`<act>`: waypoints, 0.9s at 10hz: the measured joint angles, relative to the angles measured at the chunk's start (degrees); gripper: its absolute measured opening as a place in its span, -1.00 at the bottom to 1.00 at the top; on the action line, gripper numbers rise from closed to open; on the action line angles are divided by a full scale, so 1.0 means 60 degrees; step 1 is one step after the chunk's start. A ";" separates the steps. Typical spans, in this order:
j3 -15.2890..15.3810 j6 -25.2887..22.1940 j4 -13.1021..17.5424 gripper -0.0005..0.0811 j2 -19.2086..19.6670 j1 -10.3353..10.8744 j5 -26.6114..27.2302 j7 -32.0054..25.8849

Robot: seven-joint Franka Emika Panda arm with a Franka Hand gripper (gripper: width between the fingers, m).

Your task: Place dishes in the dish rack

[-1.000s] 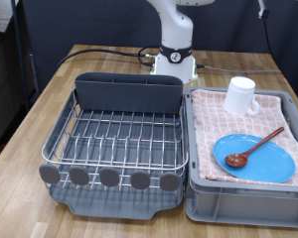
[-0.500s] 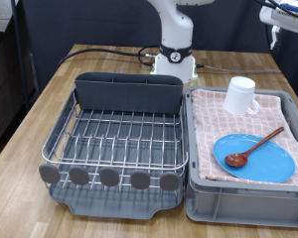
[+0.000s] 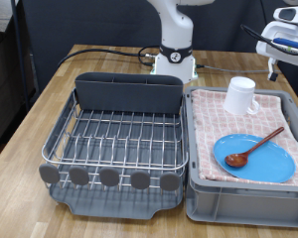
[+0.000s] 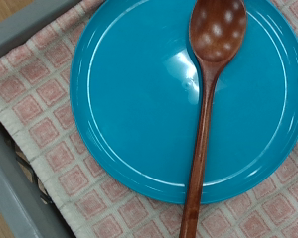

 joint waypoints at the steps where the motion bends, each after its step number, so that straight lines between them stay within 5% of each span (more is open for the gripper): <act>1: -0.0025 0.0155 -0.0058 0.98 0.0010 -0.0001 -0.0118 0.0065; 7: -0.0630 0.1579 -0.0584 0.98 0.1217 0.0019 -0.2961 0.2762; 9: -0.0820 0.1863 -0.0603 0.98 0.1537 0.0019 -0.3446 0.2987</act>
